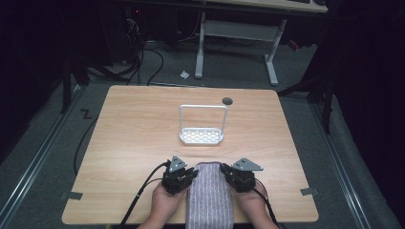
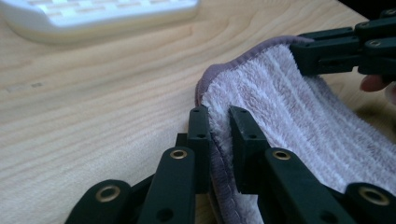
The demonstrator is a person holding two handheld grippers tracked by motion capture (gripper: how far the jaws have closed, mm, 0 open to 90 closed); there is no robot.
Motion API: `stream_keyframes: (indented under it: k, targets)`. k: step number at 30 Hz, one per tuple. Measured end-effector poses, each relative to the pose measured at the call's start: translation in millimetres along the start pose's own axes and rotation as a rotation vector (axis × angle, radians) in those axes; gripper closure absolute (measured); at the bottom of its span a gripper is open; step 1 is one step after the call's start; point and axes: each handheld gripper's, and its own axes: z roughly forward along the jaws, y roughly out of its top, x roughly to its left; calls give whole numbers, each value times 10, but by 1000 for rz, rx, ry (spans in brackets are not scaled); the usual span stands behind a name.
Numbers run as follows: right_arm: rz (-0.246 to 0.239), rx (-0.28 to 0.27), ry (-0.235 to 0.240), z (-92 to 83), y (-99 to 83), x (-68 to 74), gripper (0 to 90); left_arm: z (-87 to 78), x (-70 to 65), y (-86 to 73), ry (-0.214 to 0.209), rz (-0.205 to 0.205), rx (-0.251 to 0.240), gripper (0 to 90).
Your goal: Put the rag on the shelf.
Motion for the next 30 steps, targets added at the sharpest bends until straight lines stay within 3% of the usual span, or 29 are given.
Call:
stream_keyframes:
  k: [3,8,12,14,18,25,30]
  targets:
    - [14,-39,-10,-41,3,28,840,-51,-29,1,14,18,-36,796]
    - [-4,-106,-39,-121,15,100,839,-93,-69,-8,27,30,-72,796]
    - [-16,-161,-50,-186,42,138,839,-143,-119,0,10,43,-122,795]
    - [-24,-157,-40,-192,56,150,838,-168,-151,8,20,69,-127,793]
    - [-30,-163,-41,-202,61,159,838,-189,-177,17,21,81,-144,794]
    - [-48,-227,-52,-314,128,195,838,-264,-190,60,13,85,-182,794]
    - [-54,-273,-64,-409,182,230,838,-375,-255,104,21,99,-248,794]
